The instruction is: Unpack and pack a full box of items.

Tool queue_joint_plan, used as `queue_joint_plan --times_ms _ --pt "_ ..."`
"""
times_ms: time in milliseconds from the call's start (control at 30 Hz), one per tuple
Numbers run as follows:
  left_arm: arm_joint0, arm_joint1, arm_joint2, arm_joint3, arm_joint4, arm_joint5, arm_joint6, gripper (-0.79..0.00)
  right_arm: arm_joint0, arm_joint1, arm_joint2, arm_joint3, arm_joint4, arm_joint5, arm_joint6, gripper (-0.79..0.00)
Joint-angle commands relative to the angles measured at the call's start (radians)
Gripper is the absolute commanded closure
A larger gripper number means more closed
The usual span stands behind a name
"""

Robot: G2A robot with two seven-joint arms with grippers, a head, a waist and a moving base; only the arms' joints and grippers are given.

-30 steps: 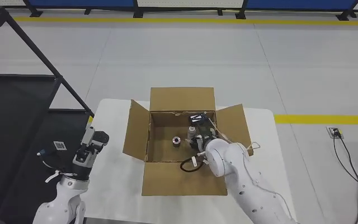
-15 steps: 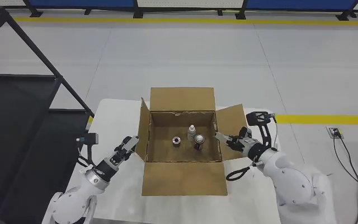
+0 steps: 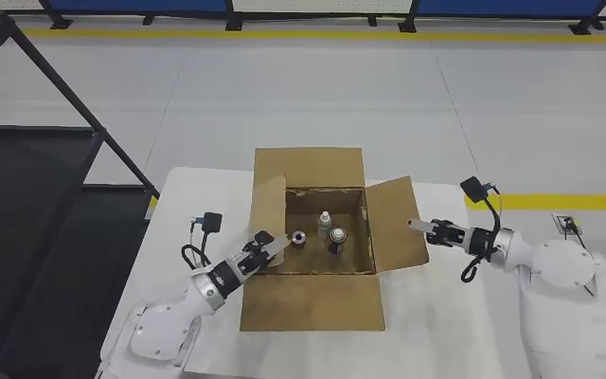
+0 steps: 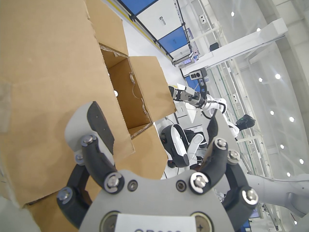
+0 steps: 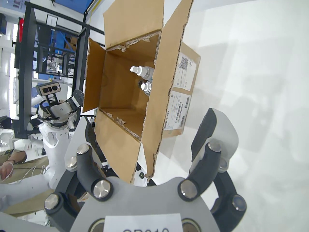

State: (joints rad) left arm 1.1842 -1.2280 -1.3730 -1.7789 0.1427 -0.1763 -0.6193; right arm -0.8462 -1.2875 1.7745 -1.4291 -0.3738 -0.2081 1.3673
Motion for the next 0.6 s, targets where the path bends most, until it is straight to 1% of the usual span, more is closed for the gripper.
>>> queue_joint_plan --times_ms 0,67,133,233,400,467,567 --pt "-0.013 0.000 0.016 0.014 0.009 0.008 -0.005 -0.785 0.024 0.005 -0.014 0.039 0.032 -0.025 0.027 -0.785" --pt "-0.023 -0.001 0.027 0.028 0.012 0.019 -0.008 -0.785 0.043 0.010 -0.029 0.063 0.076 -0.052 0.064 -0.785" --pt "-0.033 -0.001 0.037 0.041 0.019 0.025 -0.005 -0.785 0.064 0.015 -0.042 0.087 0.149 -0.075 0.126 -0.785" --pt "-0.042 -0.003 0.048 0.059 0.014 0.025 0.012 -0.785 0.094 0.022 -0.075 0.113 0.235 -0.076 0.169 -0.785" --pt "-0.051 -0.005 0.063 0.082 0.006 0.026 0.029 -0.785 0.114 0.038 -0.176 0.115 0.348 -0.076 0.169 -0.785" --pt "-0.055 -0.005 0.066 0.091 0.003 0.028 0.038 -0.785 0.117 0.041 -0.203 0.119 0.350 -0.093 0.151 -0.785" --pt "-0.059 -0.007 0.075 0.104 -0.012 0.035 0.056 -0.785 0.116 0.035 -0.268 0.124 0.349 -0.105 0.095 -0.785"
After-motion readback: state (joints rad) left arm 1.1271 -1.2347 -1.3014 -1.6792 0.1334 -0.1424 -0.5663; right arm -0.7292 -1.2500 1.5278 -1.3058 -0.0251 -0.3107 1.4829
